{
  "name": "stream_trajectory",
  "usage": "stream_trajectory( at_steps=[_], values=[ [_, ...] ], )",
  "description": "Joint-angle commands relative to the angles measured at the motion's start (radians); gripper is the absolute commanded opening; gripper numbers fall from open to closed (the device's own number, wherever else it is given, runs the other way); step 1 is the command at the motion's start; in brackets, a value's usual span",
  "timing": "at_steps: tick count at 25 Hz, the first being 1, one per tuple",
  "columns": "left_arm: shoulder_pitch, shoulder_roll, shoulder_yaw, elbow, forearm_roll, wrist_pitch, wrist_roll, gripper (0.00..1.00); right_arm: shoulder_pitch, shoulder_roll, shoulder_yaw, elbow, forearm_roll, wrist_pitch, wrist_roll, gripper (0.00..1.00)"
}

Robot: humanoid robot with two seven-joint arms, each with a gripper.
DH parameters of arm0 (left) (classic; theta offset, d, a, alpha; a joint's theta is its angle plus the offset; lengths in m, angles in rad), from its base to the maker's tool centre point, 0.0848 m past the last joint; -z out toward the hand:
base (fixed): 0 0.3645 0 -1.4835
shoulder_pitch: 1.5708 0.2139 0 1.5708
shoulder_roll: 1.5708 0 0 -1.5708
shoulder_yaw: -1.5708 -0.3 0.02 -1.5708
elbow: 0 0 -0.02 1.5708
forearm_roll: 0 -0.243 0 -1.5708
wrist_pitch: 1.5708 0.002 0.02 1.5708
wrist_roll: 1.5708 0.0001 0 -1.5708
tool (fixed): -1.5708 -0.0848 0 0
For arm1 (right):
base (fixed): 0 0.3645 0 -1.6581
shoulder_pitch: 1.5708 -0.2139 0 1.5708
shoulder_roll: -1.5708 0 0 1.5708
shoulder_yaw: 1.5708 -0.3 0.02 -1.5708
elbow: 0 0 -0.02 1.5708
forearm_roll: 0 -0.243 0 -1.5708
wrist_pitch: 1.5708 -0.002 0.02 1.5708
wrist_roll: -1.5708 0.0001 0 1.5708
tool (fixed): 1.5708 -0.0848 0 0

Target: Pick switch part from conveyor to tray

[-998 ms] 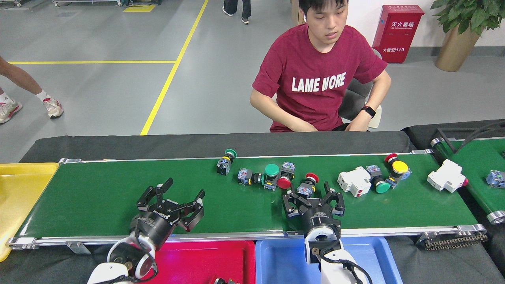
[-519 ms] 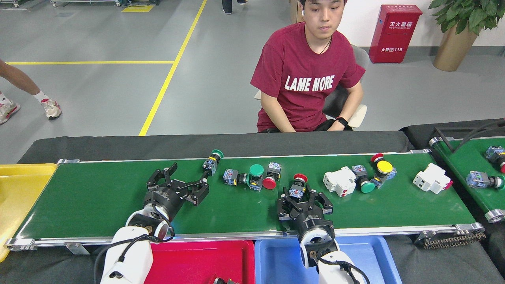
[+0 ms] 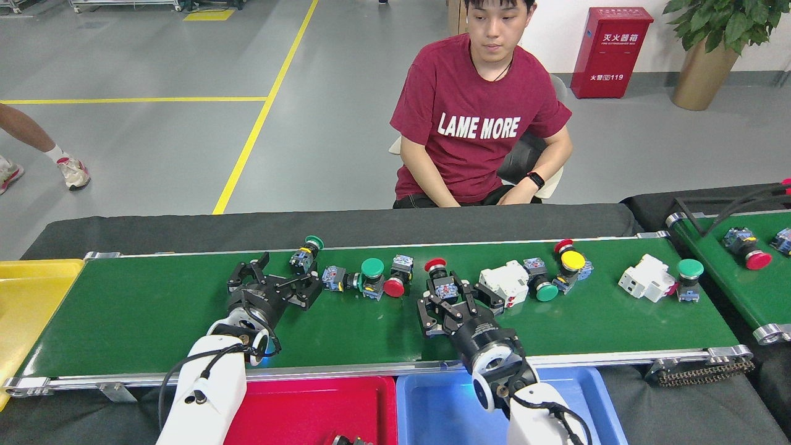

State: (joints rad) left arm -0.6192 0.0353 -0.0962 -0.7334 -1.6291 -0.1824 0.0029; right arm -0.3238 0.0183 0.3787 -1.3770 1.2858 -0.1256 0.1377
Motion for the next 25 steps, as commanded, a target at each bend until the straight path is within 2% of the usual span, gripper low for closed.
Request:
stream_trajectory(
  at_steps=[1,3,5,6,9,10,11,12,13,14,15,18,22,25],
  values=[
    [-0.024,0.005,0.004,0.005,0.005,0.000,0.011,0.98,0.025,-0.004,0.002,-0.062,-0.006,-0.134,0.008,0.05],
    [-0.025,0.003,0.004,0.029,0.005,0.008,0.012,0.91,0.065,-0.003,0.002,-0.097,-0.006,-0.233,0.010,0.05],
    [-0.034,0.003,0.006,0.058,0.005,0.009,0.020,0.79,0.114,-0.001,0.002,-0.131,-0.006,-0.339,0.017,0.06],
    [-0.042,0.003,0.009,0.074,0.005,0.011,0.046,0.70,0.143,-0.001,0.002,-0.146,-0.006,-0.399,0.019,0.06],
    [-0.062,0.005,0.016,0.134,0.005,0.009,0.101,0.51,0.181,0.002,0.034,-0.149,-0.003,-0.442,0.033,0.10],
    [-0.067,0.005,0.016,0.154,0.005,0.008,0.104,0.47,0.187,0.002,0.057,-0.148,-0.002,-0.442,0.036,0.12],
    [-0.071,0.005,0.016,0.178,0.005,0.006,0.106,0.45,0.193,0.002,0.089,-0.143,0.000,-0.436,0.042,0.19],
    [-0.076,0.005,0.015,0.197,0.005,0.006,0.106,0.43,0.198,0.011,0.109,-0.136,0.001,-0.414,0.056,0.47],
    [-0.076,0.003,0.015,0.204,0.005,0.005,0.108,0.40,0.198,0.023,0.115,-0.129,0.000,-0.381,0.082,0.88],
    [-0.076,0.005,0.015,0.206,0.005,0.003,0.112,0.33,0.203,0.040,0.117,-0.128,-0.003,-0.335,0.122,0.98],
    [-0.076,0.005,0.015,0.206,0.005,0.001,0.117,0.26,0.206,0.051,0.117,-0.126,-0.006,-0.305,0.155,0.99],
    [-0.076,0.006,0.015,0.204,0.005,-0.003,0.147,0.15,0.200,0.058,0.109,-0.129,-0.013,-0.302,0.169,0.99],
    [-0.057,0.017,0.009,0.160,0.003,-0.041,0.167,0.11,0.192,0.058,0.105,-0.139,-0.059,-0.286,0.172,0.99],
    [0.021,0.052,0.016,-0.014,0.006,-0.143,0.167,0.09,0.184,0.060,0.020,-0.165,-0.059,-0.235,0.169,0.99]
  ],
)
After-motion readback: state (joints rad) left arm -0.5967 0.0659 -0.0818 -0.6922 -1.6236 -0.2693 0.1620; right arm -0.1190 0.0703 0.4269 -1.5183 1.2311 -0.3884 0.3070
